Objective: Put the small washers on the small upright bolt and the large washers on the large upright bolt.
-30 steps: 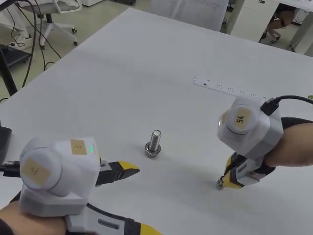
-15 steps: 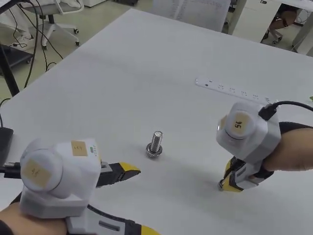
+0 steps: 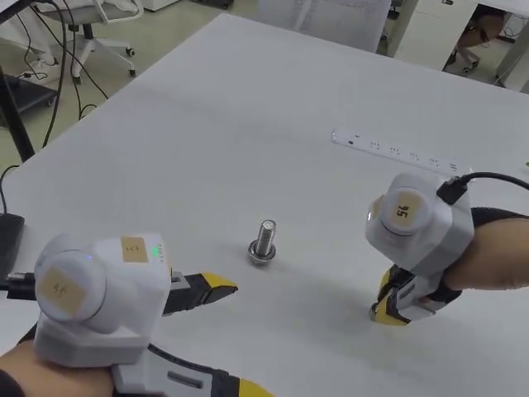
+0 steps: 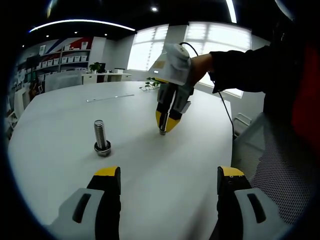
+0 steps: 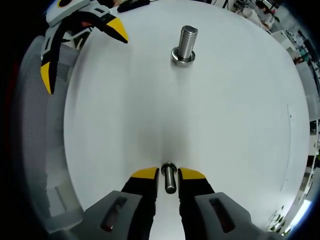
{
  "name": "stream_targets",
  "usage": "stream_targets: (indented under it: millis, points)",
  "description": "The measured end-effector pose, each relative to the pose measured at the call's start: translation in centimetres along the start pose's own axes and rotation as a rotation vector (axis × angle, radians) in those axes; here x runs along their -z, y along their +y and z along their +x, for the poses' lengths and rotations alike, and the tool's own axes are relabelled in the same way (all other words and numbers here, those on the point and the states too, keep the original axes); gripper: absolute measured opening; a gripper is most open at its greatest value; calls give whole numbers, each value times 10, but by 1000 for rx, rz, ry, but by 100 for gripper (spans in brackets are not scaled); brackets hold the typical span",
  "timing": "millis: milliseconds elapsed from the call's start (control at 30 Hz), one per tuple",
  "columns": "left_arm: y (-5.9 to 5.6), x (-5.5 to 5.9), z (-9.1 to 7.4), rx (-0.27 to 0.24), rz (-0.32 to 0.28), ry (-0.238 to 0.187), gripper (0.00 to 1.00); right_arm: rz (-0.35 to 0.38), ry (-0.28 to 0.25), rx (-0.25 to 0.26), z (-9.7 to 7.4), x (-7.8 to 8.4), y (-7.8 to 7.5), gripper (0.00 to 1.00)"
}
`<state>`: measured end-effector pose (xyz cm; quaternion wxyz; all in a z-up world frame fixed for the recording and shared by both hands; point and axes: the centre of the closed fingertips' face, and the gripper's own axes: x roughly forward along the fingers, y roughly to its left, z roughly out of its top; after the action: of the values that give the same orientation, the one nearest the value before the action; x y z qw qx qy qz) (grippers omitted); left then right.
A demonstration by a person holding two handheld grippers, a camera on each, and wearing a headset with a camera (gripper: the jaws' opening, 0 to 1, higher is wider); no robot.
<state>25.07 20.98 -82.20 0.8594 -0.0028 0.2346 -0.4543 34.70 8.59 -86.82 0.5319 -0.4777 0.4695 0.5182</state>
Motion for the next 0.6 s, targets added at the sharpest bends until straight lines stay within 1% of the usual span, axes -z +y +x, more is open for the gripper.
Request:
stream_targets:
  millis: [233, 367, 600]
  points:
    - [0, 1, 0, 1, -2, 2, 79, 3, -8, 4, 0, -1, -3, 21]
    - [1, 1, 1, 0, -2, 2, 79, 10, -13, 3, 1, 0, -3, 26]
    - [1, 1, 2, 1, -2, 5, 79, 25, -39, 9, 1, -1, -5, 38]
